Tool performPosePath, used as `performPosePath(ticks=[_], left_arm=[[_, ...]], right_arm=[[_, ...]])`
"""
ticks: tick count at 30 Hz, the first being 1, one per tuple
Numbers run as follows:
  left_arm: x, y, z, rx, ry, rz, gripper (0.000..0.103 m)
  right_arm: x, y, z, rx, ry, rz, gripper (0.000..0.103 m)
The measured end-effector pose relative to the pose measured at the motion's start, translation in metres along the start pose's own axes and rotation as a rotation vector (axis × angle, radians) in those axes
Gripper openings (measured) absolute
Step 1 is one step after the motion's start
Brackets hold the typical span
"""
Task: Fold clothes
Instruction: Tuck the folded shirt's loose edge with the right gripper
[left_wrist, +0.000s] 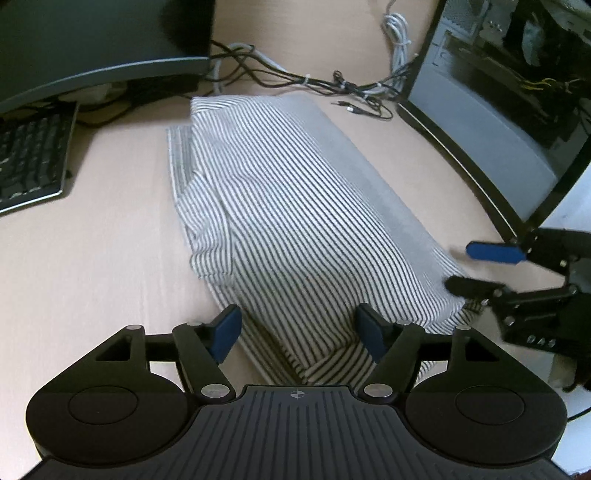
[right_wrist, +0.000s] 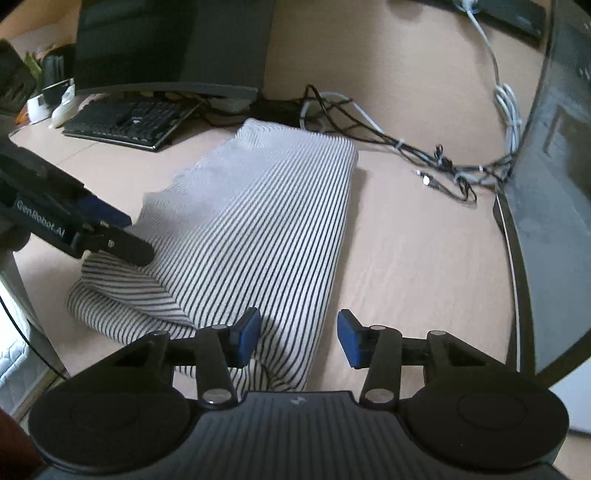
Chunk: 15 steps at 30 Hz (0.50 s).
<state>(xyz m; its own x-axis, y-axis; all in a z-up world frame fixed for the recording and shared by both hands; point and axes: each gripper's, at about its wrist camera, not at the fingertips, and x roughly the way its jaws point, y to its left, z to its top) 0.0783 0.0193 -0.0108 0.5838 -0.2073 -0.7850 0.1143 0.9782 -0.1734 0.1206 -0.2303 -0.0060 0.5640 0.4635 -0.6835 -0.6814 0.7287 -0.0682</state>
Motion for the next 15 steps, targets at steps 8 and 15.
performPosePath(ticks=[8, 15], left_arm=[[-0.019, 0.008, 0.001, -0.022, -0.051, 0.066, 0.076], [-0.040, 0.030, -0.002, -0.056, -0.085, 0.130, 0.084]], right_arm=[[0.011, 0.023, 0.017, -0.025, -0.016, 0.111, 0.045], [0.021, 0.034, 0.007, -0.091, 0.022, 0.104, 0.047]])
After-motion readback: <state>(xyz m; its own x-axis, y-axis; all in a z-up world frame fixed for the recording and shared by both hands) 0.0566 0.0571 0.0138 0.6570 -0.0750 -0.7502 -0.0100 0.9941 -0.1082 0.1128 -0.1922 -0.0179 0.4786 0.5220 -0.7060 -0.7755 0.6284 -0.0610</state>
